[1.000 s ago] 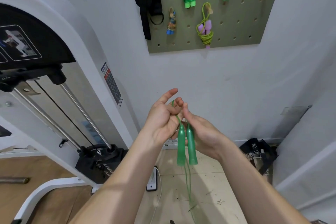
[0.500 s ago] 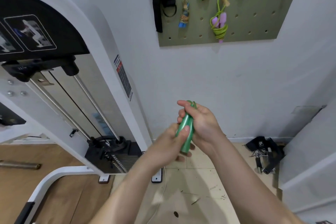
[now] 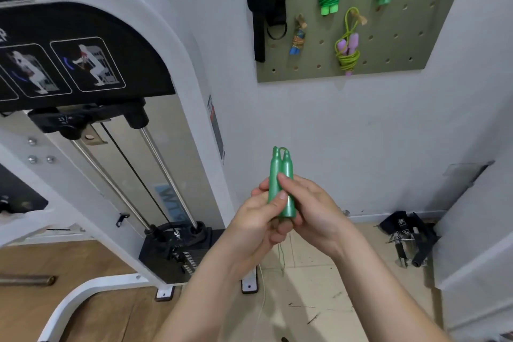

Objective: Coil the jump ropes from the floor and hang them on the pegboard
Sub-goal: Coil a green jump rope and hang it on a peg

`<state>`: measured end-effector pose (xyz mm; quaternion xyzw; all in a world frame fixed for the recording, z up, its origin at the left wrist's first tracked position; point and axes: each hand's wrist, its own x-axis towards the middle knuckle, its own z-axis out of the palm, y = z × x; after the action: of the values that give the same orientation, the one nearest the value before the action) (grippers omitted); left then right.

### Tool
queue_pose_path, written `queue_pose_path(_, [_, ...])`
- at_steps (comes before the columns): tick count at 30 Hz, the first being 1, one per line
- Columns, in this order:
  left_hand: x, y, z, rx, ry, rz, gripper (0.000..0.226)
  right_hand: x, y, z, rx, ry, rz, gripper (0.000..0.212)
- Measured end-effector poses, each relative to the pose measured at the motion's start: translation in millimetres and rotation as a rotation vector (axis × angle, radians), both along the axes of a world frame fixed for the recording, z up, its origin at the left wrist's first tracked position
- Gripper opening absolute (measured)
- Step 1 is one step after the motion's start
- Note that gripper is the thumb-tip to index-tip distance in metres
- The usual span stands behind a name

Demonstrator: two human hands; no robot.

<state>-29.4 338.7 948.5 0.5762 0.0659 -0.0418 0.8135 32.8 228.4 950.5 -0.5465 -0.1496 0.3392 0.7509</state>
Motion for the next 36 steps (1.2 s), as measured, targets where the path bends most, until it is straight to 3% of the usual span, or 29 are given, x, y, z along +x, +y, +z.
queue_pose_path(3, [-4.2,6.5,0.1,-0.099,-0.009,-0.089,0.023,-5.0,4.1,7.1,0.033,-0.02,0.042,0.033])
queue_pose_path(5, [-5.6,15.4,3.6,-0.018,0.028,-0.164,0.03,-7.2,7.0,8.0,0.057,-0.019,0.042,0.033])
queue_pose_path(9, [-7.2,33.1,23.6,0.544,0.06,-0.24,0.062,-5.5,11.2,5.4,0.134,0.056,-0.069,0.031])
queue_pose_path(12, [-6.3,42.1,33.6,0.841,-0.065,0.149,0.057,-3.8,9.4,10.8,0.146,0.057,-0.089,0.03])
queue_pose_path(14, [-1.4,48.1,36.2,0.79,-0.235,0.427,0.035,-7.3,7.2,18.0,0.162,0.068,-0.055,0.028])
queue_pose_path(16, [9.2,53.1,45.0,0.719,-0.397,0.46,0.01,-11.3,6.8,22.3,0.203,0.095,0.006,0.026])
queue_pose_path(18, [23.9,55.1,51.6,0.629,-0.486,0.275,0.023,-14.1,7.8,23.2,0.246,0.119,0.099,0.024])
queue_pose_path(21, [37.3,46.2,58.4,0.539,-0.365,0.07,0.044,-14.8,10.9,20.3,0.29,0.154,0.232,0.024])
queue_pose_path(23, [42.0,42.0,56.1,0.625,-0.306,0.086,0.056,-14.1,10.5,18.3,0.279,0.19,0.248,0.023])
queue_pose_path(26, [43.8,41.9,49.5,0.73,-0.358,0.124,0.059,-13.1,6.5,11.6,0.321,0.267,0.28,0.024])
queue_pose_path(31, [44.1,38.9,50.2,0.589,-0.333,0.163,0.058,-24.1,13.7,0.0,0.554,0.432,0.276,0.028])
queue_pose_path(36, [41.1,33.5,52.0,0.535,-0.279,0.123,0.057,-31.1,17.2,-5.8,0.615,0.479,0.37,0.017])
